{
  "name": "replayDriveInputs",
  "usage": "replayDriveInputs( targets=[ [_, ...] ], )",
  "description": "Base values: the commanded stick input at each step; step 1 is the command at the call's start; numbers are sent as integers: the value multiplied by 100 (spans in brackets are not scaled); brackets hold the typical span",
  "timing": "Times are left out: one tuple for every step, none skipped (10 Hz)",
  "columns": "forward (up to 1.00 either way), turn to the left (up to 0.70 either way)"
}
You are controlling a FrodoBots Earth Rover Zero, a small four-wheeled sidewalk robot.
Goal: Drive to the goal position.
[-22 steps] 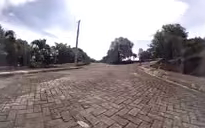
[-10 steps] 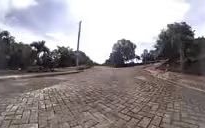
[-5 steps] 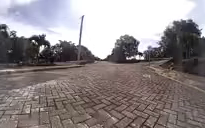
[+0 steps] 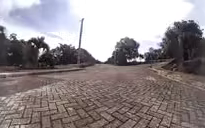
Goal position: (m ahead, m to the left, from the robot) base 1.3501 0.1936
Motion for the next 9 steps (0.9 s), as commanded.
replayDriveInputs(
  targets=[
    [70, -3],
    [70, 0],
    [70, 0],
    [70, 0],
    [70, 0],
    [70, 0],
    [70, 0],
    [70, 0],
    [70, 0]
  ],
)
